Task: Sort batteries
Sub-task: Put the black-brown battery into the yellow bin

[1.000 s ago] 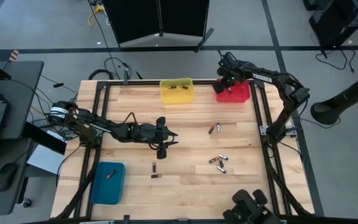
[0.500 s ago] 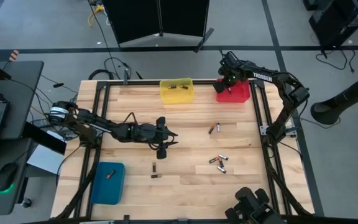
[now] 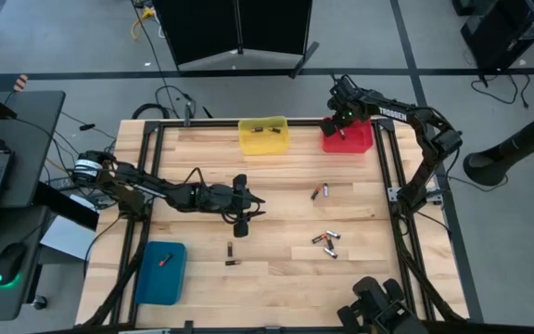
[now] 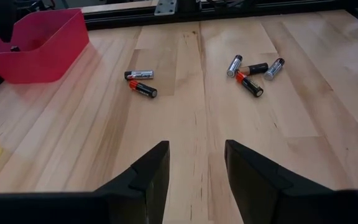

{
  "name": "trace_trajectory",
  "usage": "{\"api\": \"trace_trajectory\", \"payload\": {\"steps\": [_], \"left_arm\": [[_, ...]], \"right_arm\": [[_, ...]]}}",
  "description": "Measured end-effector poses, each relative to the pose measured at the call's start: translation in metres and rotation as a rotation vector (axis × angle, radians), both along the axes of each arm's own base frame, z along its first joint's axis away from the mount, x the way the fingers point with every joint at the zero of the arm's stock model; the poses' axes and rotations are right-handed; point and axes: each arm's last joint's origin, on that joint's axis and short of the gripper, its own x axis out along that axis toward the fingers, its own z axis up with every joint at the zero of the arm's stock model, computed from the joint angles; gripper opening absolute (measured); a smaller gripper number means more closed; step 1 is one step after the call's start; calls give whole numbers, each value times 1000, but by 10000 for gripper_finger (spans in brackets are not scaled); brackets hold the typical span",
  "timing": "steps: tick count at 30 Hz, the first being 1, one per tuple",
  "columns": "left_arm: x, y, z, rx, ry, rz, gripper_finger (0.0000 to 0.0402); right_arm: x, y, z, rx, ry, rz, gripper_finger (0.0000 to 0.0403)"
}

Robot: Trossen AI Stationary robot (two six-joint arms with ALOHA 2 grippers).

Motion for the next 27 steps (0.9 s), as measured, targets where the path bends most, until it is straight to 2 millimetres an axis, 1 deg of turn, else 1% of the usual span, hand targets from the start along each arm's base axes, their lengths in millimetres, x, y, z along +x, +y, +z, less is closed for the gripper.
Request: {"api": "trace_trajectory", "payload": {"steps": [5, 9, 15, 21, 24, 27], "left_arm": [[0, 0, 0, 0, 0, 0, 163], [0, 0, 0, 0, 0, 0, 163], [0, 0, 0, 0, -1, 0, 163], [0, 0, 0, 0, -1, 1, 163], [0, 0, 0, -1, -1, 1, 163], [-1, 0, 1, -1, 6, 1, 163]], "right_arm": [[-1, 3, -9, 18, -31, 28, 9], [-2, 5, -11, 17, -29, 47, 9], [4, 9, -5, 45, -105, 111, 9], [5, 9, -2, 25, -96, 105, 9], [7, 13, 0, 35, -95, 111, 9], [9, 20, 6, 39, -93, 127, 9]]}}
